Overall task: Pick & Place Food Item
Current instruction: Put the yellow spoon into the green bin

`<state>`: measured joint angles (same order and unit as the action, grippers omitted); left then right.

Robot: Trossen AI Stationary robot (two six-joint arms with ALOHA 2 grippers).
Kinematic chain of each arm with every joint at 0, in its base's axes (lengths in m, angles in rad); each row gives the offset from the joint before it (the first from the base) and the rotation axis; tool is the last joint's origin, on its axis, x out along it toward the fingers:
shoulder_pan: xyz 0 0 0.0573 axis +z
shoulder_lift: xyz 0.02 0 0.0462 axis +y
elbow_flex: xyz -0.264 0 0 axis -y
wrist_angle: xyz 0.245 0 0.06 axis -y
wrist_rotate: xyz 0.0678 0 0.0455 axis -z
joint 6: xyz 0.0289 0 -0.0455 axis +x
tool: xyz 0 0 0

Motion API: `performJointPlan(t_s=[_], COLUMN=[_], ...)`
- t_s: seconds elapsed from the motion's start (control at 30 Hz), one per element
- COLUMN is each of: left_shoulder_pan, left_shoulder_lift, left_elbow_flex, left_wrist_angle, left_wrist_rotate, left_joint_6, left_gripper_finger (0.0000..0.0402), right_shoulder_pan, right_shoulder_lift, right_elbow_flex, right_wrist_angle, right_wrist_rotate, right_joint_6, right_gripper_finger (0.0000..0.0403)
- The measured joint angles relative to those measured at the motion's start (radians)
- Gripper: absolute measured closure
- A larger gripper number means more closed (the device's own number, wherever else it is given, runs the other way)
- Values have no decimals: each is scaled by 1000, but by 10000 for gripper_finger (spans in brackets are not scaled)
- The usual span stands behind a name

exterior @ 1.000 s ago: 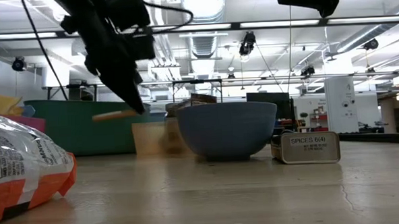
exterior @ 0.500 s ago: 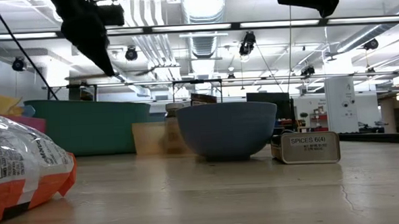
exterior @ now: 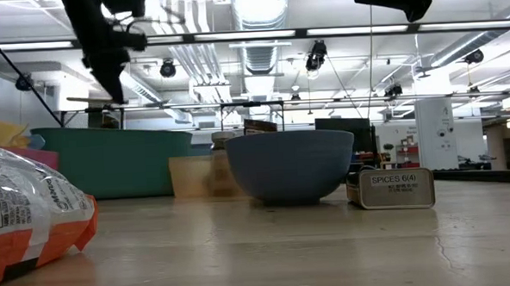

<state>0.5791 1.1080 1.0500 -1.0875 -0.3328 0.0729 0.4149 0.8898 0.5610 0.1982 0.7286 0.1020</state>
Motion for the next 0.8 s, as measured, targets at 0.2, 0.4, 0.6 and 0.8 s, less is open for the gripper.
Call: performJointPlan(t_s=[0.2,0.4,0.6,0.8], left_shoulder_pan=[197,225,225,226], left_shoulder_lift=[2,70,183,255], left_elbow_flex=[-60,-75,-69,-74], left_wrist_angle=[69,73,73,69], left_wrist_rotate=[199,238,259,294], left_joint_6=[123,206,272,292], left_gripper_finger=[382,382,382,382], right_shoulder_pan=[0,0,0,0], right_shoulder_lift=[0,0,0,0], right_elbow_flex=[0,0,0,0], right_wrist_angle=[-1,-2,-3,-9], right_wrist_rotate=[-4,-4,-4,-4], right_joint_6=[0,0,1,2], right_gripper_finger=[172,172,172,172])
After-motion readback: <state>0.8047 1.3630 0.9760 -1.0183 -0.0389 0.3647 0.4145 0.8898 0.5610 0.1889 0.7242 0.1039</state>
